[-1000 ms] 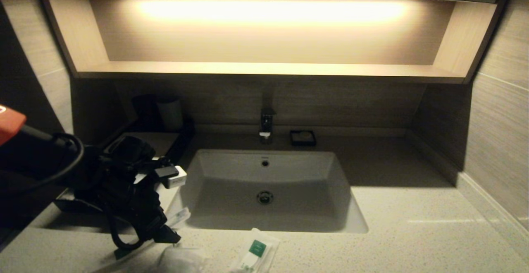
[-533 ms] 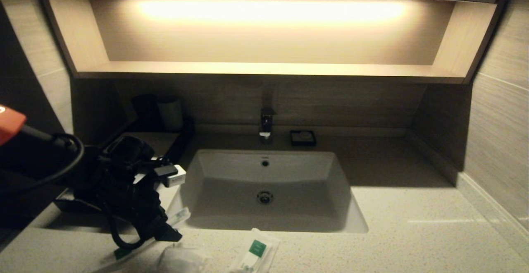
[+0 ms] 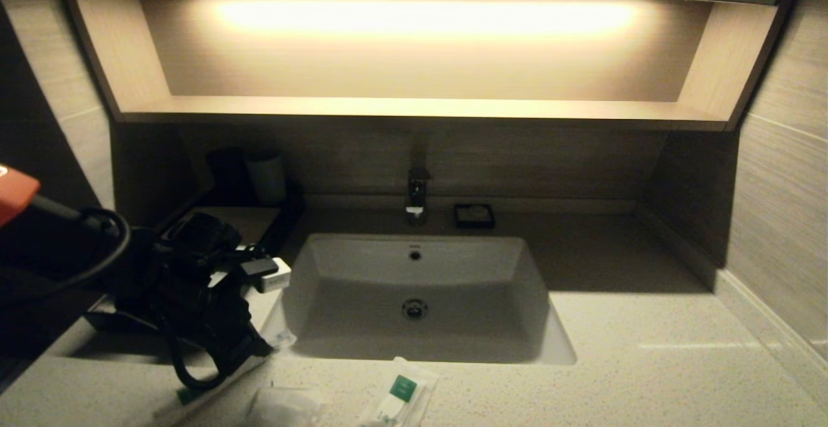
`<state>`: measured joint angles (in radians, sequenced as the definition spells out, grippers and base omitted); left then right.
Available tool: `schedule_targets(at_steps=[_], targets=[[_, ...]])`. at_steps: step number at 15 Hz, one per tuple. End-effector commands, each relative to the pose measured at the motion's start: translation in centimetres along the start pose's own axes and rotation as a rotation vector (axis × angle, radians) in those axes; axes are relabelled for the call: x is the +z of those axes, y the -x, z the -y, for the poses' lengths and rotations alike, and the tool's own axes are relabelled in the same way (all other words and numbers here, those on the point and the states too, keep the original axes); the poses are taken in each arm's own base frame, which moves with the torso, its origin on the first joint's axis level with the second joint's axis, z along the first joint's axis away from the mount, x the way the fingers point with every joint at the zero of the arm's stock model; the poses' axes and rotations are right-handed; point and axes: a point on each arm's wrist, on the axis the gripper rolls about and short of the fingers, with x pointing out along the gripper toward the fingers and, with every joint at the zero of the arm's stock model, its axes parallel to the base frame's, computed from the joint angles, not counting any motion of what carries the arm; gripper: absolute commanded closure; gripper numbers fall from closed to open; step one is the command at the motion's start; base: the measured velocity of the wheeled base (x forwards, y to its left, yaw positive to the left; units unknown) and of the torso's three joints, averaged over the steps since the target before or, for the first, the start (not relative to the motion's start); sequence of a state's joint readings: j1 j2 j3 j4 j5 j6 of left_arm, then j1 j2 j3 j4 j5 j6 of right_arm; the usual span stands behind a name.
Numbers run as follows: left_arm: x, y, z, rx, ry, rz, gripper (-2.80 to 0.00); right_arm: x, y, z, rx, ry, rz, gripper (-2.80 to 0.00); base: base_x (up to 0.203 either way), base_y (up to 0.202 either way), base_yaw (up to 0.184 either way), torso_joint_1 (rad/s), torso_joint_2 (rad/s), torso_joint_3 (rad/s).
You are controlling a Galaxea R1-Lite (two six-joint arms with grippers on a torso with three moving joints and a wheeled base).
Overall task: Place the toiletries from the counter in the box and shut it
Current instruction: Pick up the bathroom toiletry
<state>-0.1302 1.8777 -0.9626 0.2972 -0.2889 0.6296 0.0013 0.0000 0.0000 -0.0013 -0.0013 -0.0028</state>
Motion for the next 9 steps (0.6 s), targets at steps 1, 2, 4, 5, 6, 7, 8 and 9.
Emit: schedule_targets(at_steps=[1, 2, 4, 5, 6, 7, 8, 9], targets=[[-0.1, 0.1, 0.1, -0.003, -0.002, -0.002, 0.00, 0.0, 0.0, 0.0, 0.000, 0.000, -0.001, 0.00, 0.000, 0.000, 0.000, 0.000, 0.00, 0.000], [0.0, 0.2, 0.1, 0.000, -0.003, 0.002, 0.00, 0.0, 0.0, 0.0, 0.000, 0.000, -0.001, 0.00, 0.000, 0.000, 0.000, 0.000, 0.00, 0.000], [0.0, 0.6, 0.3, 0.005, -0.003, 0.008, 0.00, 0.0, 0.0, 0.0, 0.000, 0.000, 0.000, 0.00, 0.000, 0.000, 0.000, 0.000, 0.00, 0.000], [0.0, 0.9, 0.3, 0.011, -0.005, 0.015, 0.00, 0.0, 0.0, 0.0, 0.000, 0.000, -0.001, 0.00, 0.000, 0.000, 0.000, 0.000, 0.00, 0.000], [0.0, 1.2, 0.4, 0.018, -0.006, 0.023, 0.00, 0.0, 0.0, 0.0, -0.001, 0.000, -0.001, 0.00, 0.000, 0.000, 0.000, 0.000, 0.00, 0.000], [0.1, 1.7, 0.5, 0.026, -0.008, 0.032, 0.00, 0.0, 0.0, 0.0, 0.000, 0.000, -0.001, 0.00, 0.000, 0.000, 0.000, 0.000, 0.00, 0.000], [0.1, 2.2, 0.6, 0.037, -0.009, 0.045, 0.00, 0.0, 0.0, 0.0, 0.000, 0.000, -0.001, 0.00, 0.000, 0.000, 0.000, 0.000, 0.00, 0.000], [0.2, 2.9, 0.9, 0.050, -0.011, 0.063, 0.00, 0.0, 0.0, 0.0, 0.000, 0.000, -0.001, 0.00, 0.000, 0.000, 0.000, 0.000, 0.00, 0.000]])
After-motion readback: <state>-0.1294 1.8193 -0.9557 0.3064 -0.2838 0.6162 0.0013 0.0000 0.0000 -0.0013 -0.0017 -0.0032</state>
